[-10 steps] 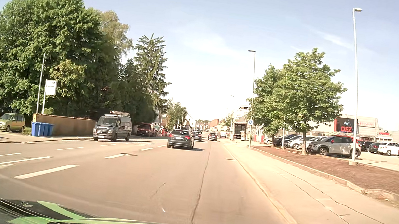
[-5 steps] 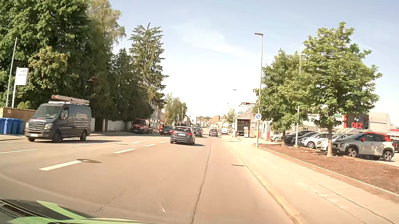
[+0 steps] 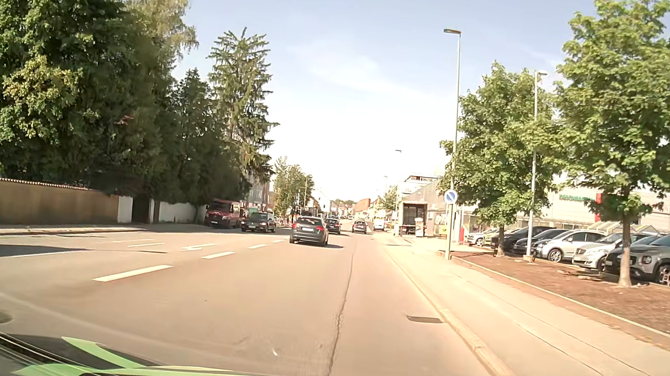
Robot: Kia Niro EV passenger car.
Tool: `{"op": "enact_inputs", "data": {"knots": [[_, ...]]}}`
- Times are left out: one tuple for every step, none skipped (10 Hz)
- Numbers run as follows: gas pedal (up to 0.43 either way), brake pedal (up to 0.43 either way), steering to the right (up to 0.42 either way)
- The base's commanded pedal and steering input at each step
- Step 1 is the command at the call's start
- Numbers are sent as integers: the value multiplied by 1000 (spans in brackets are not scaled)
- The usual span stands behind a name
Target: Follow the waypoints while adhering to traffic rules and regulations
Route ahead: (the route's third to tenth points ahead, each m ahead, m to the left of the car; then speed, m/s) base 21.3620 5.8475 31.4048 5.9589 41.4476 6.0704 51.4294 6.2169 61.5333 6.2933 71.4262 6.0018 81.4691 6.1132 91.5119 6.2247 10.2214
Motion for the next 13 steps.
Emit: {"op": "enact_inputs", "data": {"knots": [[110, 0, -8], [110, 0, -8], [110, 0, -8], [110, 0, -8], [110, 0, -8], [110, 0, -8], [110, 0, -7], [110, 0, -8], [110, 0, -7], [110, 0, -8], [110, 0, -8], [110, 0, -8], [110, 0, -8]]}}
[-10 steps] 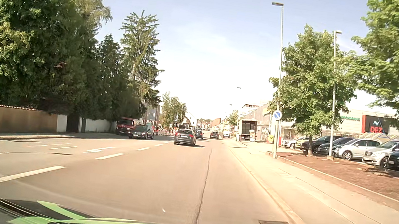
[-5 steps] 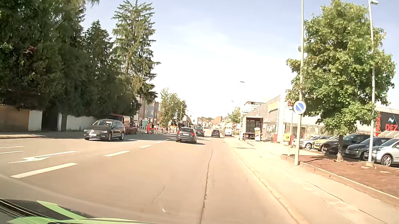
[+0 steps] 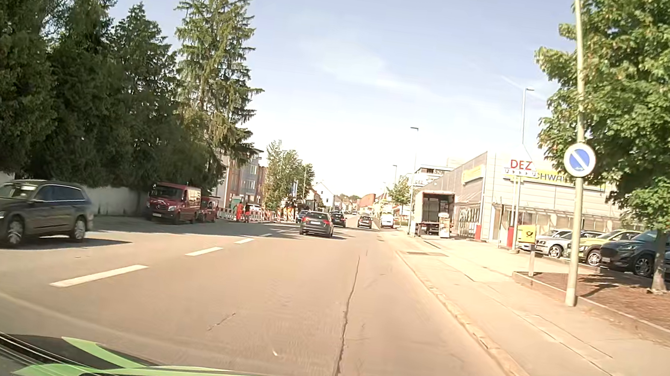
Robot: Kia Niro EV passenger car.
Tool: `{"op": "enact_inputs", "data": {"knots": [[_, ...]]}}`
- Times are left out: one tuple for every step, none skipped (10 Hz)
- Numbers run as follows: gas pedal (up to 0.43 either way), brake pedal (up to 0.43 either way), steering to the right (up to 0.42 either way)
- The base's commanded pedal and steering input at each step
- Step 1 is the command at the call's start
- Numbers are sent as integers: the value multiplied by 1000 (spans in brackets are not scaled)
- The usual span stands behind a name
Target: Follow the waypoints while adhering to traffic rules and regulations
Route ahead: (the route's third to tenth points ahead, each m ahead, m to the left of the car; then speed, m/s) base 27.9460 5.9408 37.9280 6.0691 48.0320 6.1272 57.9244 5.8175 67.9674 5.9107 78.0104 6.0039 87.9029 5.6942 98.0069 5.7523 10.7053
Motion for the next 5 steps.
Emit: {"op": "enact_inputs", "data": {"knots": [[110, 0, -8], [110, 0, -8], [110, 0, -8], [110, 0, -8], [110, 0, -7]]}}
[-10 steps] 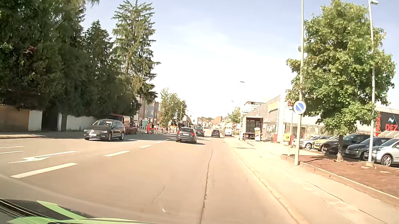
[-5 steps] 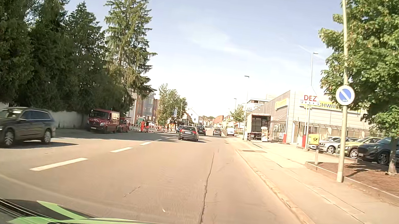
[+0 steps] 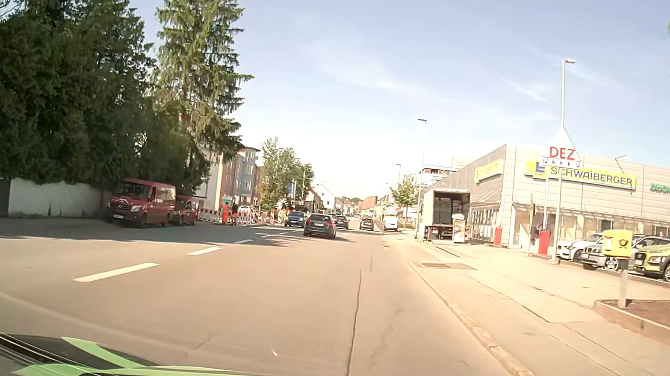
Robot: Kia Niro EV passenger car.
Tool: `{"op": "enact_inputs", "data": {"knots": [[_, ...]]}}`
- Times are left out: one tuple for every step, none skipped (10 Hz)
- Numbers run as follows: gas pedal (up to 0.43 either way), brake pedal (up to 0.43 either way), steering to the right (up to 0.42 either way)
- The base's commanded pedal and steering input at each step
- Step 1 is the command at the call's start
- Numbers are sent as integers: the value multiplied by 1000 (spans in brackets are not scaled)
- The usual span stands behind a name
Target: Follow the waypoints while adhering to traffic rules and regulations
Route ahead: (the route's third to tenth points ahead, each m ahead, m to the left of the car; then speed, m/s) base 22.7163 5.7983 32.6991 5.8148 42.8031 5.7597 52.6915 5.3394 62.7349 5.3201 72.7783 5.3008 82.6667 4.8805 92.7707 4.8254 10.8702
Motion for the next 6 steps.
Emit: {"op": "enact_inputs", "data": {"knots": [[110, 0, -7], [110, 0, -6], [110, 0, -6], [110, 0, -6], [110, 0, -5], [110, 0, -4]]}}
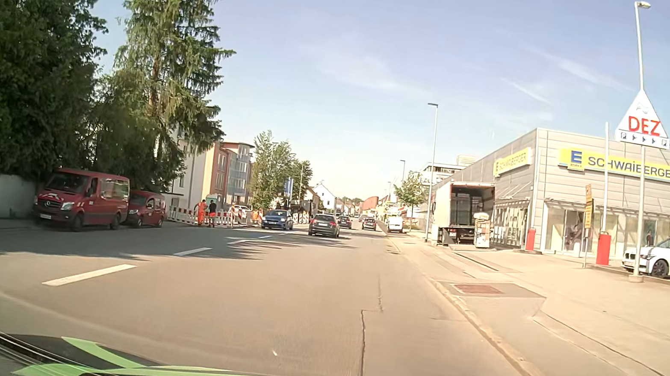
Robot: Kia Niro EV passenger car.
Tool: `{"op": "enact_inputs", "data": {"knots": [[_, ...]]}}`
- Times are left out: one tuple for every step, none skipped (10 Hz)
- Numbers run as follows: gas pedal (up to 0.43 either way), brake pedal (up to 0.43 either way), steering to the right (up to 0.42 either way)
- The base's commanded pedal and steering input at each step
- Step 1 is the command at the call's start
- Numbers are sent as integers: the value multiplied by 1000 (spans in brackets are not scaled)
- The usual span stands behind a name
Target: Follow the waypoints while adhering to traffic rules and regulations
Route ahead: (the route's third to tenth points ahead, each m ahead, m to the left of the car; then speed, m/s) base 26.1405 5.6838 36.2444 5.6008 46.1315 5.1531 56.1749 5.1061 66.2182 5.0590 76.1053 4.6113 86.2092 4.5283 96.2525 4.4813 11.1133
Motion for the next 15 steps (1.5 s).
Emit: {"op": "enact_inputs", "data": {"knots": [[110, 0, -4], [110, 0, -3], [110, 0, -3], [110, 0, -3], [110, 0, -2], [110, 0, -1], [110, 0, 0], [110, 0, 0], [110, 0, 0], [110, 0, 1], [110, 0, 1], [110, 0, 1], [110, 0, 0], [110, 0, 1], [110, 0, 0]]}}
